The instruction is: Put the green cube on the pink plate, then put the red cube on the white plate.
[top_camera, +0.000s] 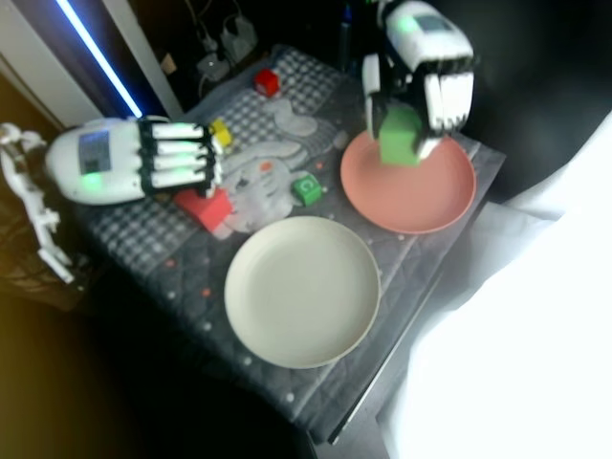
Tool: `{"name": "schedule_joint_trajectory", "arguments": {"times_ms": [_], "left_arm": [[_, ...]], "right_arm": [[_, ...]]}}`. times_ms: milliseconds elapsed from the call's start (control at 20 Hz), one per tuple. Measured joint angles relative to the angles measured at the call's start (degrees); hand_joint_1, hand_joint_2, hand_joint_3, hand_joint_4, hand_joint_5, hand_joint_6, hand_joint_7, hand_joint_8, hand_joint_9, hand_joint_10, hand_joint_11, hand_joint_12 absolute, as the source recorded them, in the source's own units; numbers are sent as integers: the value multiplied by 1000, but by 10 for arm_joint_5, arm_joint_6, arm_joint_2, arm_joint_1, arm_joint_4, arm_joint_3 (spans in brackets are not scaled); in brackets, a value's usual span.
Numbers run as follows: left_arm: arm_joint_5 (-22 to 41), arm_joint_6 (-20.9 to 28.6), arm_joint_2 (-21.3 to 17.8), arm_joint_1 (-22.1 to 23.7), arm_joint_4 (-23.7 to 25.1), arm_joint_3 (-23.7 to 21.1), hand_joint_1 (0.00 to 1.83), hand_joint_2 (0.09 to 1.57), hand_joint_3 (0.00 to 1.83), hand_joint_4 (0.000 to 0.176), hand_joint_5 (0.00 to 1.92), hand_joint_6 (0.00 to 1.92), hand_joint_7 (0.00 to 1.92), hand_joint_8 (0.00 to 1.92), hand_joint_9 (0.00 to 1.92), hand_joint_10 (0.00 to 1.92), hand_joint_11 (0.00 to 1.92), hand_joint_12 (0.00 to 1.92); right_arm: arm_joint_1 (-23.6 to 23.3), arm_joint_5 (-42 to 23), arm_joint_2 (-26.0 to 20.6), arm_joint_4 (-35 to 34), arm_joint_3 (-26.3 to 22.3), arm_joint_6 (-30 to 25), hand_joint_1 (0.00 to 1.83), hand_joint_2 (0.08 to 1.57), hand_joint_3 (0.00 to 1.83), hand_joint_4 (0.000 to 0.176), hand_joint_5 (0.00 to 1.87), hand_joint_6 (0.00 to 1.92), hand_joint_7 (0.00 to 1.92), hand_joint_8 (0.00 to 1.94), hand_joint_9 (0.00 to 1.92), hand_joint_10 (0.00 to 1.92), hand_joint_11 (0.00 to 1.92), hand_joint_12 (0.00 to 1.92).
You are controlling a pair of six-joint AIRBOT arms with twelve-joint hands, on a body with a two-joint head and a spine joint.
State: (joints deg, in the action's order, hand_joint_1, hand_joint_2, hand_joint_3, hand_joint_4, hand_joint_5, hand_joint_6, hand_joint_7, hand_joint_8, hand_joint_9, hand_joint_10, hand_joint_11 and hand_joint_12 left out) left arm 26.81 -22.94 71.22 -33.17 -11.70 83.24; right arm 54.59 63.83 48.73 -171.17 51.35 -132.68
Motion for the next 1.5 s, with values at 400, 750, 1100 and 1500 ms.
{"name": "schedule_joint_trajectory", "arguments": {"times_ms": [400,750,1100,1500], "left_arm": [[-25,0,15,-8,-17,20,799,954,0,98,421,131,338,466,115,1084,13,1755],[-2,0,4,-8,-34,0,581,796,7,176,0,0,0,0,0,0,0,1],[119,-1,-68,-55,-44,-97,468,956,24,176,28,0,104,0,83,83,0,1239],[232,0,-105,-96,-46,-156,450,960,1,176,93,7,195,5,0,553,0,1458]], "right_arm": [[0,1,0,0,0,0,289,1199,0,0,101,1120,262,1124,122,1321,0,1764],[0,0,-1,0,0,0,347,1199,0,0,67,1121,249,1137,138,1312,0,1735],[-3,-11,-15,1,8,0,245,1053,0,0,95,965,264,911,154,1074,0,1589],[-12,-70,11,2,30,0,436,1016,0,0,145,818,305,743,117,1010,0,1585]]}}
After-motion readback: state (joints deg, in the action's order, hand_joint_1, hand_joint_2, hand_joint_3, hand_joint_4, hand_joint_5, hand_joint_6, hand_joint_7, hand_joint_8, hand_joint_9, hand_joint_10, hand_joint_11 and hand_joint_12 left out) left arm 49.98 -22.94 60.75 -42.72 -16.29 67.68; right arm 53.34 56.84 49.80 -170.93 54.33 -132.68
